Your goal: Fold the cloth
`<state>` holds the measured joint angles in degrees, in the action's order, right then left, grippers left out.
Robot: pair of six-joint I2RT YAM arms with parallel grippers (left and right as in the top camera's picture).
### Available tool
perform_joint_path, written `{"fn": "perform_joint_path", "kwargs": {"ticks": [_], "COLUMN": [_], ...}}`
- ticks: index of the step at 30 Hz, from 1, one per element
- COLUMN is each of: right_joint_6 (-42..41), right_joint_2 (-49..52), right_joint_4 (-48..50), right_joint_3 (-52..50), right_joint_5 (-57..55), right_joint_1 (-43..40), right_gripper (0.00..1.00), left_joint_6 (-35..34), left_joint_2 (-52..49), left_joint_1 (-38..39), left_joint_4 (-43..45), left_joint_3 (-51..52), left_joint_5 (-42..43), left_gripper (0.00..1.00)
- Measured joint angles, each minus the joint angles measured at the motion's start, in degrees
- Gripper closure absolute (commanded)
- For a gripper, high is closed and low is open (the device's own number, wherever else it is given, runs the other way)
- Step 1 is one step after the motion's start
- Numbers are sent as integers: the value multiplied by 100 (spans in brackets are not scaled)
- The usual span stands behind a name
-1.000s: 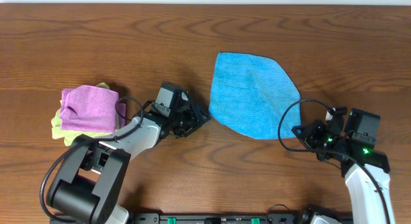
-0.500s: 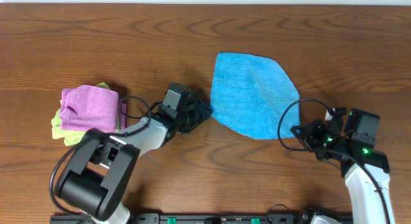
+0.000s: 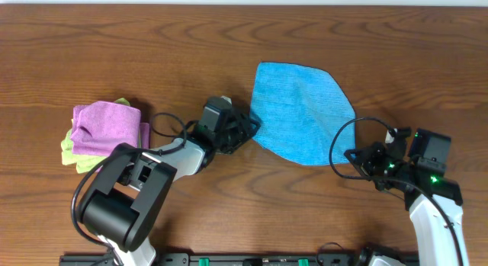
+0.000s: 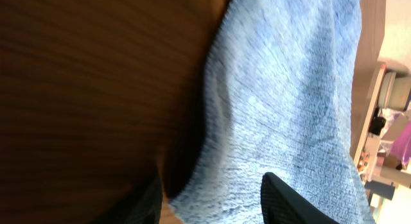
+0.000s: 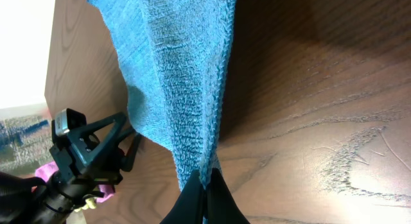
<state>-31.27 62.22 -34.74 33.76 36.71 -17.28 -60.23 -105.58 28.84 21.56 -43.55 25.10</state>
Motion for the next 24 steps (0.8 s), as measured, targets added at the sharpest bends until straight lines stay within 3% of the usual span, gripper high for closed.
{"fn": "perform_joint_path", "kwargs": {"ticks": [10, 15, 17, 20, 24], "right_joint_6": [-17, -17, -17, -17, -15], "right_joint_2": [0, 0, 0, 0, 0], "right_joint_4": [-4, -13, -22, -52, -76], "right_joint_3": [0, 0, 0, 0, 2], "right_joint_5": [42, 96, 107, 111, 129], "right_joint_1": [0, 0, 0, 0, 0], "right_gripper": [99, 99, 99, 99, 99], "left_joint_6": [-44, -160, -219, -286, -293], "left_joint_2": [-31, -264, -391, -535, -619], "left_joint_1": [175, 273, 308, 321, 319], "left_joint_4": [-7, 455, 688, 835, 844], "left_joint_3": [-11, -44, -70, -96, -90], "left_joint_5": [-210, -260, -234, -199, -151], "left_gripper": [60, 64, 69, 91, 94]}}
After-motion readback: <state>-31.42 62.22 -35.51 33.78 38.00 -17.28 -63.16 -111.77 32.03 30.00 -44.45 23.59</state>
